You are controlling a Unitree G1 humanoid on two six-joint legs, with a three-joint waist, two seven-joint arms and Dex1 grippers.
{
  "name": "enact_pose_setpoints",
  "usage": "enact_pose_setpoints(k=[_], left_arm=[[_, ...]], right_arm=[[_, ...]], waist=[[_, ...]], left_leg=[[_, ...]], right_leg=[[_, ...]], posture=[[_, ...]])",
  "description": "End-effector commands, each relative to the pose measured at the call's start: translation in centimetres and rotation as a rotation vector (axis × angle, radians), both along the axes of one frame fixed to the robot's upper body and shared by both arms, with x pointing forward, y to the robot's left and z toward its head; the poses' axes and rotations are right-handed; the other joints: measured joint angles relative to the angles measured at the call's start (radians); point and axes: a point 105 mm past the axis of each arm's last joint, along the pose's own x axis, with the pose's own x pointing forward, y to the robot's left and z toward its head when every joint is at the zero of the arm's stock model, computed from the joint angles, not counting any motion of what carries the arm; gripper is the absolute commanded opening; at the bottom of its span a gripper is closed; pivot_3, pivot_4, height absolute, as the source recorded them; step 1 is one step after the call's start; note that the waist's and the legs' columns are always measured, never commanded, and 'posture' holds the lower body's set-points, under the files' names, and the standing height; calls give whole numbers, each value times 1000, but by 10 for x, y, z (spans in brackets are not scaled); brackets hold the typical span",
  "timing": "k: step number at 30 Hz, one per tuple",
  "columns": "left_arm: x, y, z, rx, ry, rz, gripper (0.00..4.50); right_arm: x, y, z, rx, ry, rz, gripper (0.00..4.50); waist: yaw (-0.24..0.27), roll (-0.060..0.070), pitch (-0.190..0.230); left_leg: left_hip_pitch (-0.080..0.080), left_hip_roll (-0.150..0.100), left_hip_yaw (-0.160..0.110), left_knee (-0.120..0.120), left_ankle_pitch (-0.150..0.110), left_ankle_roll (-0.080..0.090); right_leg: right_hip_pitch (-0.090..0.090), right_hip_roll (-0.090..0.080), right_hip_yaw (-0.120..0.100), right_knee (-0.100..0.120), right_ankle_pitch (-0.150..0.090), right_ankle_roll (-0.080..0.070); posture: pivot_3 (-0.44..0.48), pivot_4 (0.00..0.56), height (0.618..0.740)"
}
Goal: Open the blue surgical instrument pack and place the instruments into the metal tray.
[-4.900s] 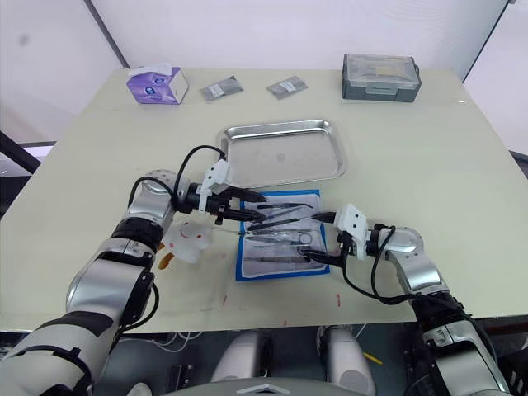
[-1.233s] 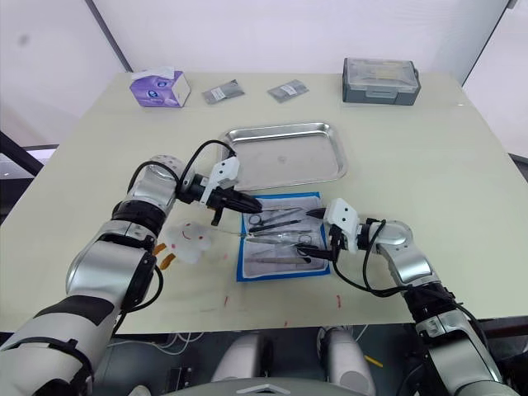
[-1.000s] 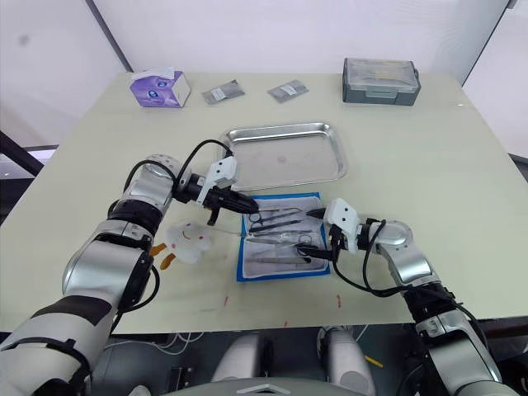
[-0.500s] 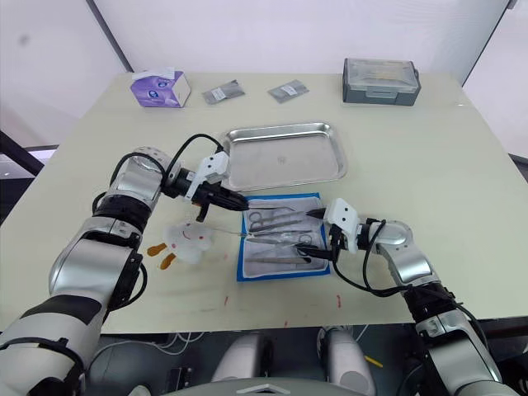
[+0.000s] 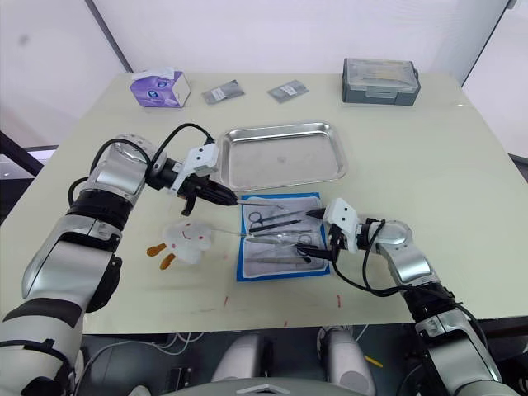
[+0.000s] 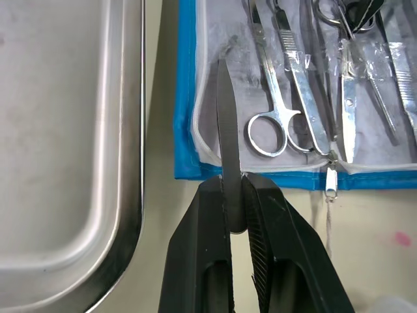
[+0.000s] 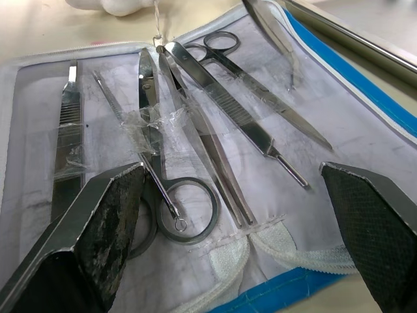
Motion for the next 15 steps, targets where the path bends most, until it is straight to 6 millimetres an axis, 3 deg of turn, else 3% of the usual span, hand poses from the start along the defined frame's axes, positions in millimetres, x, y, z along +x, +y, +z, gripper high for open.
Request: enact_pose_setpoints(k=[1, 15], left_arm=[[-7, 3, 13, -10, 0, -26, 59], [-23, 16, 29, 9, 7, 5, 59]], right_arm=[[-18, -15, -60, -184, 187, -31, 4500], [-18, -13, -60, -180, 186, -27, 4500]], waist=[[0, 0, 0], [-1, 0, 0]], left_leg=[[0, 0, 0, 0, 0, 0], [1, 0, 0, -1, 0, 0]], right_leg=[[0, 0, 0, 0, 0, 0], [0, 0, 0, 0, 0, -1]], posture=[[0, 150, 734], [0, 150, 734]])
